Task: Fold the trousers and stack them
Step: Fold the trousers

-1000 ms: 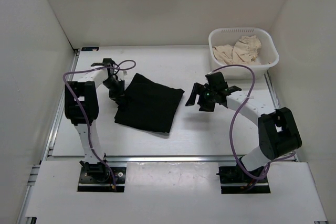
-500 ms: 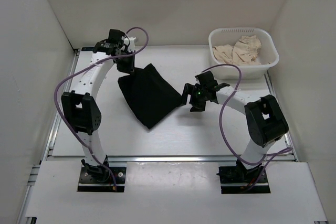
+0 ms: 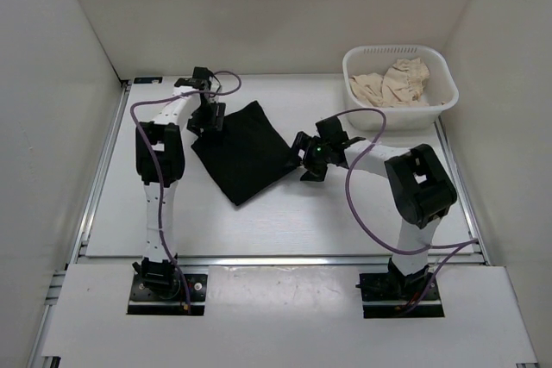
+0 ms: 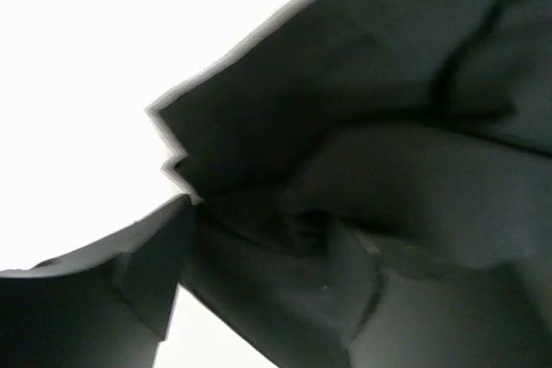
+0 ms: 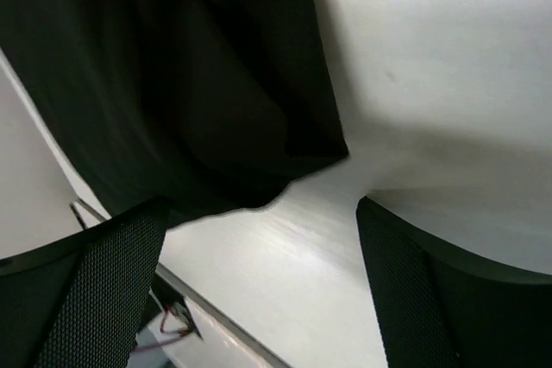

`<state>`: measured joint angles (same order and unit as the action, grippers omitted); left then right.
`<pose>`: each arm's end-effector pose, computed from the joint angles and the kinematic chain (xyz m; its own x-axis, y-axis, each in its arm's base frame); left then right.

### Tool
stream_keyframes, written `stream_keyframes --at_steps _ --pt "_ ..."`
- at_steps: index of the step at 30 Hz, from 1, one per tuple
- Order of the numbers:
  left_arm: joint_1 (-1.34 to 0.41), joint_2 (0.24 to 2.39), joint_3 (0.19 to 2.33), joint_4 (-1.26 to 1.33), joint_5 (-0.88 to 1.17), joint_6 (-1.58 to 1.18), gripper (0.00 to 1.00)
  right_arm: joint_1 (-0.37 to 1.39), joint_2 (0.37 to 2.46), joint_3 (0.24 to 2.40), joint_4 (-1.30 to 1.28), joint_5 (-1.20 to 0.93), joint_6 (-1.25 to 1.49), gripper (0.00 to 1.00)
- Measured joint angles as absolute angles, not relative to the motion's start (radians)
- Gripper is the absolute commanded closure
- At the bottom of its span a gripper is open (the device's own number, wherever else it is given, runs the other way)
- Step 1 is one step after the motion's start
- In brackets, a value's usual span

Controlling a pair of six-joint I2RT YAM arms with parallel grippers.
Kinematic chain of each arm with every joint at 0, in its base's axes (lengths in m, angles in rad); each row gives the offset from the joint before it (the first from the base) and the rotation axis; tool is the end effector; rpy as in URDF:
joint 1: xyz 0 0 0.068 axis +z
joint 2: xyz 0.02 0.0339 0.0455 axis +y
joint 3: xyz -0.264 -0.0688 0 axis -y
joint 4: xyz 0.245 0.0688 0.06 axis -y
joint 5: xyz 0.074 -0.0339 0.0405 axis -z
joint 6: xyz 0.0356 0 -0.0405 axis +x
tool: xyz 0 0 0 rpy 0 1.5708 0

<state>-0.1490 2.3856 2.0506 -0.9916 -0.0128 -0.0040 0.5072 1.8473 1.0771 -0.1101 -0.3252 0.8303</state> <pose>0.4843 -0.0722 0.1644 -0.9602 0.1401 -0.2418 0.1415 0.9899 0.0115 0.3252 0.1937 0.1569 -0.9257 0.2858 -0.2479 0.0669 0.7685 0.6363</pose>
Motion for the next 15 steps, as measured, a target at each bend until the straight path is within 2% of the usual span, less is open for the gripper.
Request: stream_keyframes --at_steps 2,3,6,7,10,11,12,13,15 --pt "-0.137 2.376 2.074 -0.987 -0.033 -0.004 0.20 0.515 1.859 1.077 -0.055 -0.321 0.886 0.06" --pt "-0.131 2.370 2.078 -0.978 -0.040 -0.004 0.15 0.520 1.865 1.077 -0.030 -0.317 0.908 0.06" --pt "-0.115 2.343 2.066 -0.965 -0.047 -0.001 0.14 0.533 1.890 1.081 0.027 -0.307 0.963 0.17" --pt "-0.110 2.327 2.048 -0.959 -0.047 -0.001 0.10 0.536 1.906 1.093 0.034 -0.306 0.979 0.32" --pt "-0.096 2.254 1.971 -0.959 -0.043 -0.001 0.08 0.538 1.976 1.160 0.047 -0.300 1.015 0.53" --pt "-0.091 2.221 1.937 -0.963 -0.042 -0.001 0.08 0.532 2.004 1.191 0.037 -0.300 1.019 0.68" --pt "-0.086 2.187 1.908 -0.971 -0.041 0.000 0.08 0.521 2.038 1.234 0.022 -0.304 1.010 0.76" --pt "-0.081 2.152 1.878 -0.977 -0.039 -0.001 0.08 0.508 2.069 1.275 -0.003 -0.311 0.997 0.81" --pt "-0.071 2.080 1.827 -1.003 -0.023 0.000 0.08 0.471 2.162 1.453 -0.141 -0.333 0.929 0.82"
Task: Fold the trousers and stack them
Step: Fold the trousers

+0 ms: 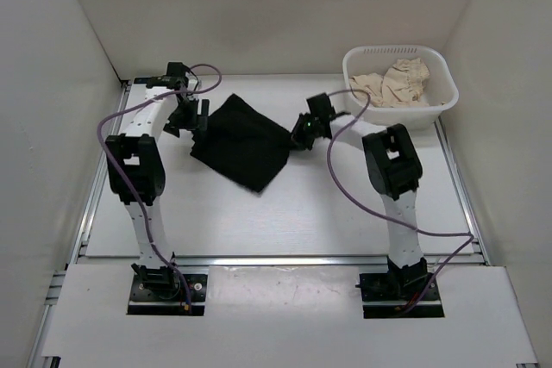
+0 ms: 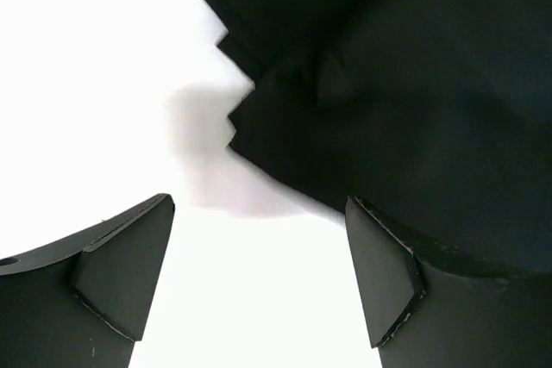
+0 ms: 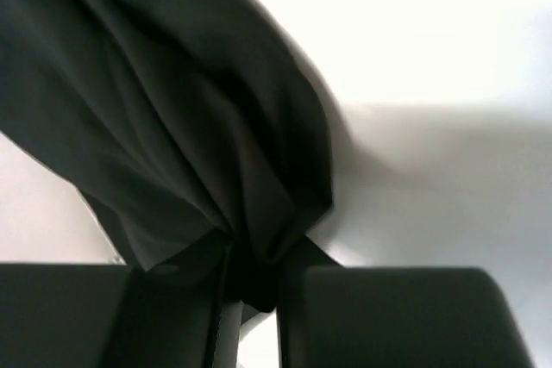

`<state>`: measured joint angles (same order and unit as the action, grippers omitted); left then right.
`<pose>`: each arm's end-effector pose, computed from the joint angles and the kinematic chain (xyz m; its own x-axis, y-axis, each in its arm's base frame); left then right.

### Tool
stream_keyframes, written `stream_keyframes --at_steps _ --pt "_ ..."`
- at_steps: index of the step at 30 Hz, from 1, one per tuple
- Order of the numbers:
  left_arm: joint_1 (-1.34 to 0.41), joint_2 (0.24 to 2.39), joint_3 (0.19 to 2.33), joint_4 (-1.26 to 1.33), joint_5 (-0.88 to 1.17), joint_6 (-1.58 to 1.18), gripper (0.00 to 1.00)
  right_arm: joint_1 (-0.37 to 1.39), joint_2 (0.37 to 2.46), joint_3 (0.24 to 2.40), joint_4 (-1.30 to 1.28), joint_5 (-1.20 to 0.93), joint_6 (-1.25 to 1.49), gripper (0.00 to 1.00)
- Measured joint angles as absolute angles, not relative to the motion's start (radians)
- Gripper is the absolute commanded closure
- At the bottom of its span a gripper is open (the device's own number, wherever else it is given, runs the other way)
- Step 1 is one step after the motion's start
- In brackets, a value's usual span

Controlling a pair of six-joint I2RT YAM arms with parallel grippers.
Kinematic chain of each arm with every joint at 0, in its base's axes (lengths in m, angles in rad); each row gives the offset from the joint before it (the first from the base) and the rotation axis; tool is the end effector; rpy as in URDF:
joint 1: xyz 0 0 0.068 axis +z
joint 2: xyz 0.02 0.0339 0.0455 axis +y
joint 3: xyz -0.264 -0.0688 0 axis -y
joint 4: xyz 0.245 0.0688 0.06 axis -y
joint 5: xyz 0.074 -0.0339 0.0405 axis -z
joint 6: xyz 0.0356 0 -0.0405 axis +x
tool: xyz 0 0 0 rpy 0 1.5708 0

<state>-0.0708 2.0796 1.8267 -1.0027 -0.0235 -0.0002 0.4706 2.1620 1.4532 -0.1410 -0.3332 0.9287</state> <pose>0.4338 -0.0299 0.2367 -0.9484 0.0671 -0.3100 0.0633 0.9977 0.0223 0.4076 0.2204 0.1379 -0.8982 0.3922 -0.1986 0.1643 0.7185 0.6758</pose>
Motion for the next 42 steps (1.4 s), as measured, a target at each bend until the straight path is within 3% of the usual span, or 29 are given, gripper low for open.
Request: stream_keyframes --at_steps 1,2,3,4,6,8,14,19,21,23,24,25,26,27,31,35,36,39,42 --pt "-0.066 2.047 1.809 -1.022 -0.012 0.000 0.08 0.448 2.221 1.574 -0.215 -0.344 0.871 0.75" --pt "-0.057 2.014 1.794 -1.043 0.003 0.000 0.08 0.428 2.280 1.694 -0.275 -0.348 0.815 0.60" --pt "-0.050 1.993 1.788 -1.060 0.019 0.000 0.08 0.410 2.330 1.810 -0.340 -0.351 0.767 0.23" --pt "-0.041 1.974 1.786 -1.077 0.034 0.000 0.08 0.392 2.395 1.956 -0.425 -0.355 0.709 0.17" --pt "-0.020 1.958 1.786 -1.092 0.060 0.000 0.08 0.361 2.471 2.143 -0.502 -0.376 0.605 0.09" --pt "0.004 1.967 1.789 -1.103 0.084 0.000 0.08 0.336 2.454 2.146 -0.538 -0.392 0.543 0.06" --pt "0.050 2.120 1.850 -1.079 0.139 -0.001 0.08 0.328 2.169 1.640 -0.459 -0.399 0.534 0.03" --pt "0.048 2.305 1.914 -1.036 0.190 0.001 0.15 0.379 2.128 1.524 -0.365 -0.442 0.598 0.03" --pt "0.046 2.315 1.938 -1.036 0.210 -0.005 0.26 0.406 2.143 1.524 -0.307 -0.461 0.631 0.07" --pt "0.043 2.317 1.941 -1.009 0.221 -0.006 0.48 0.430 2.160 1.524 -0.248 -0.478 0.677 0.21" --pt "0.039 2.318 1.937 -1.000 0.225 -0.004 0.74 0.442 2.170 1.523 -0.212 -0.488 0.701 0.30" --pt "0.036 2.320 1.931 -0.991 0.231 -0.011 0.86 0.450 2.178 1.520 -0.187 -0.493 0.719 0.41" --pt "0.035 2.320 1.917 -0.981 0.243 -0.007 0.86 0.454 2.184 1.507 -0.155 -0.502 0.741 0.50" --pt "0.033 2.319 1.898 -0.973 0.258 -0.004 0.86 0.456 2.186 1.491 -0.132 -0.505 0.757 0.66" --pt "0.031 2.251 1.764 -0.940 0.341 -0.006 0.86 0.446 2.185 1.403 -0.079 -0.529 0.809 0.99" --pt "0.022 2.117 1.529 -0.940 0.407 -0.007 0.86 0.422 2.157 1.360 -0.081 -0.564 0.791 1.00" --pt "0.015 2.077 1.465 -0.947 0.416 -0.008 0.80 0.415 2.146 1.357 -0.103 -0.570 0.770 1.00" --pt "-0.004 1.958 1.319 -0.986 0.438 -0.003 0.41 0.392 2.105 1.356 -0.202 -0.591 0.660 1.00" --pt "-0.016 1.844 1.267 -1.064 0.444 -0.007 0.39 0.366 2.074 1.366 -0.355 -0.622 0.501 1.00"
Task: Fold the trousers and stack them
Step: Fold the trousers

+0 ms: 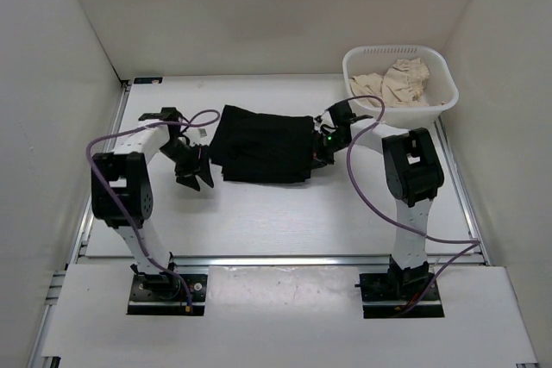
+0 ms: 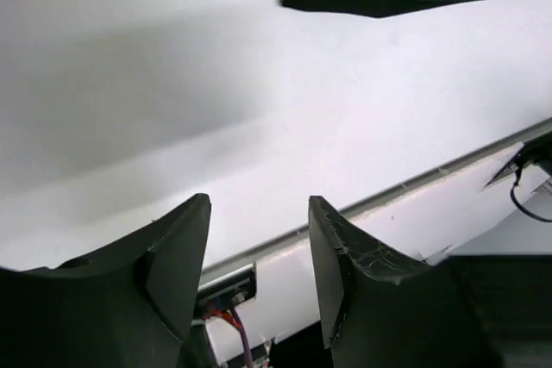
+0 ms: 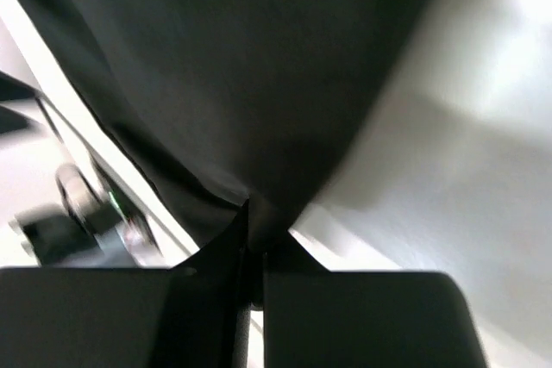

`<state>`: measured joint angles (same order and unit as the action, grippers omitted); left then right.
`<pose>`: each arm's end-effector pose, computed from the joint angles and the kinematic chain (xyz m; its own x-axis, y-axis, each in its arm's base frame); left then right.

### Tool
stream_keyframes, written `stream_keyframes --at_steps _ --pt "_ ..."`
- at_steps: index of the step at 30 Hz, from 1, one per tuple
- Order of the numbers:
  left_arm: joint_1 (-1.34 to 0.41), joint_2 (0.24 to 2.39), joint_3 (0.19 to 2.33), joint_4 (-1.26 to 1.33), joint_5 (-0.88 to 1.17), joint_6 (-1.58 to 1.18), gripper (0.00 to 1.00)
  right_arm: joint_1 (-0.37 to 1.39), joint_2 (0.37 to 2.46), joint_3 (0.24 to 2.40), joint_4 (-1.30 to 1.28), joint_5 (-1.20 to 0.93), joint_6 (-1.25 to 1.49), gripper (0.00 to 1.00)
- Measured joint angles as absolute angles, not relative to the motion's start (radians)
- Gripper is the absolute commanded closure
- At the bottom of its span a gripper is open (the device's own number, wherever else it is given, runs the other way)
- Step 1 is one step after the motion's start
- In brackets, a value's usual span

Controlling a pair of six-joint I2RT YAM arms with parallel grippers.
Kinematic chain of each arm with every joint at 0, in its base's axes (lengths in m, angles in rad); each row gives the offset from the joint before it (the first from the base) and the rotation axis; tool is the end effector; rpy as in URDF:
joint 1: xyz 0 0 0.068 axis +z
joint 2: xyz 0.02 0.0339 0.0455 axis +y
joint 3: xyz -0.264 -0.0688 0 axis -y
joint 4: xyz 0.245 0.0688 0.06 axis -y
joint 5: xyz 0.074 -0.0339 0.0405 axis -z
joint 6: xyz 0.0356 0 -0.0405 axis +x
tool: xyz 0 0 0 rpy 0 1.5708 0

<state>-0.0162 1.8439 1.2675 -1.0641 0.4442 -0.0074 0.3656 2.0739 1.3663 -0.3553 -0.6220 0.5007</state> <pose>0.3216 -0.0205 0.1786 -0.9973 0.0095 0.0728 -0.0227 0.9034 -0.4282 0.3872 0.1704 0.1412 -0.9824 0.0417 -0.1822 -0.0953 0.7269 0.6801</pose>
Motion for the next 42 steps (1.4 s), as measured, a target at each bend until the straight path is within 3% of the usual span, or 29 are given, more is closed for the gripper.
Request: stream_keyframes --at_steps 3,7,15,22,31,32,34,37,42 --pt "0.002 1.746 1.287 -1.129 0.436 -0.007 0.41 0.327 2.067 1.373 -0.536 -0.654 0.328 1.00" --pt "0.032 1.727 1.482 -1.175 0.420 -0.008 0.40 0.265 2.065 1.358 -0.691 -0.688 0.185 1.00" --pt "-0.070 2.064 2.023 -1.131 0.487 -0.007 0.39 0.233 2.069 1.403 -0.867 -0.672 0.023 1.00" --pt "-0.198 2.355 2.047 -1.129 0.450 -0.007 0.35 0.235 2.069 1.404 -0.896 -0.642 -0.010 1.00" --pt "-0.247 2.399 2.060 -1.122 0.431 -0.007 0.32 0.235 2.069 1.404 -0.904 -0.631 -0.012 1.00" --pt "-0.249 2.400 2.060 -1.121 0.430 -0.007 0.34 0.235 2.069 1.404 -0.904 -0.631 -0.012 1.00" --pt "-0.250 2.402 2.061 -1.122 0.432 -0.009 0.52 0.235 2.069 1.404 -0.904 -0.631 -0.012 1.00" --pt "-0.255 2.414 2.075 -1.121 0.446 -0.014 0.86 0.235 2.069 1.404 -0.904 -0.631 -0.012 1.00" --pt "-0.257 2.417 2.094 -1.131 0.465 -0.005 0.86 0.228 2.069 1.402 -0.904 -0.631 -0.012 1.00"
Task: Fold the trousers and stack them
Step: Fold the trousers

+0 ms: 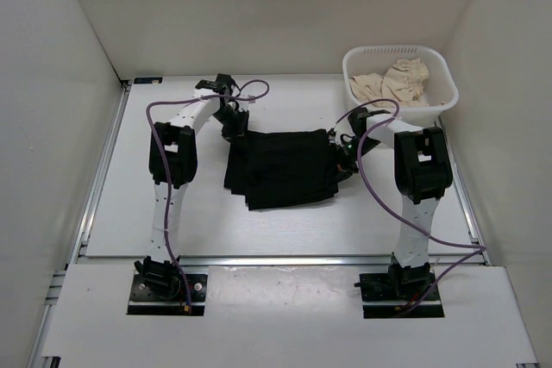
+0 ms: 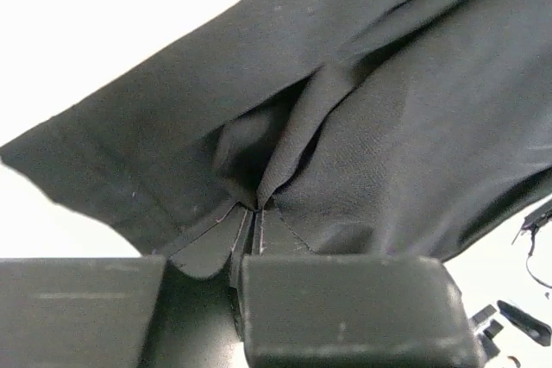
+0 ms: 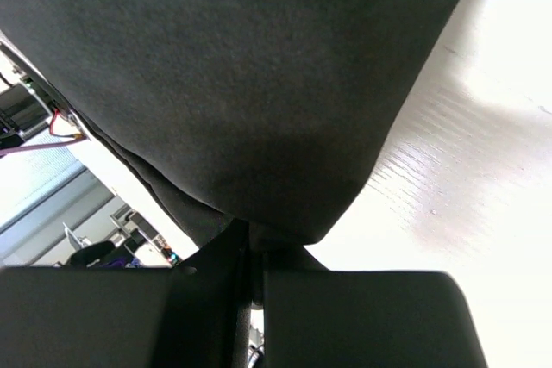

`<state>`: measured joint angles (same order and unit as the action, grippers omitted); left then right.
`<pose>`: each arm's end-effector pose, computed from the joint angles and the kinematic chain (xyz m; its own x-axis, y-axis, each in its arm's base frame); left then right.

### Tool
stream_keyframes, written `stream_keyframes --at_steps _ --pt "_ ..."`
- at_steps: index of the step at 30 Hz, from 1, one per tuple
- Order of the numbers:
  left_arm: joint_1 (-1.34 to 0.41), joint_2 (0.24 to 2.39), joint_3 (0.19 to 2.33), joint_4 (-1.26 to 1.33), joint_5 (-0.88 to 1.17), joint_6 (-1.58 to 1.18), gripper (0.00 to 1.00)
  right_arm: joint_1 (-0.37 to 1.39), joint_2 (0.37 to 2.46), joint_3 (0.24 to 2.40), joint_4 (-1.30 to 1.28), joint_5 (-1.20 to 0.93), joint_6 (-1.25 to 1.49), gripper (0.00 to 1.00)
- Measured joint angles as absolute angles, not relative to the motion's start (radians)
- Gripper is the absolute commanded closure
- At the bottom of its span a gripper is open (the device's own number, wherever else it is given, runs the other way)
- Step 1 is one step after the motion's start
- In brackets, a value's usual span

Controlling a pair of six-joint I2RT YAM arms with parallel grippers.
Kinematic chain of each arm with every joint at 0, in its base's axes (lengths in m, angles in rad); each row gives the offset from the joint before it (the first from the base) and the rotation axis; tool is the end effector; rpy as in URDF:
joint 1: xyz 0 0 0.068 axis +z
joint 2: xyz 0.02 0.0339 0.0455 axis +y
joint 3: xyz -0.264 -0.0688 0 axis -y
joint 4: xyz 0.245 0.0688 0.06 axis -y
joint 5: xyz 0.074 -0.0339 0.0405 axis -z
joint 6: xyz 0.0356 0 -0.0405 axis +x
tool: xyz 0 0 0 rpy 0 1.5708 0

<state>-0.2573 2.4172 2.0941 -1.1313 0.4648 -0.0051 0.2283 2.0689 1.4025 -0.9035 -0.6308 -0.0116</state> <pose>0.4615 -0.1379 0.1624 -0.9619 0.2484 -0.1139 0.2729 0.8525 -0.4458 0.3614 0.1055 0.1384 -0.9719 -0.2354 -0.0077 -0.1946 0.7838 0.5897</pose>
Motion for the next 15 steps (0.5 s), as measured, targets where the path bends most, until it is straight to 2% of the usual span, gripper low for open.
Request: stream_keyframes --at_steps 4,11,15 --pt "-0.247 2.378 2.145 -1.140 0.445 -0.005 0.86 0.213 2.059 1.388 -0.901 -0.625 -0.012 1.00" --pt "-0.223 2.165 2.199 -1.135 0.343 -0.006 0.86 0.198 2.014 1.380 -0.902 -0.618 -0.009 1.00" --pt "-0.225 2.159 2.209 -1.127 0.282 -0.005 0.86 0.218 2.011 1.386 -0.907 -0.626 -0.007 1.00"
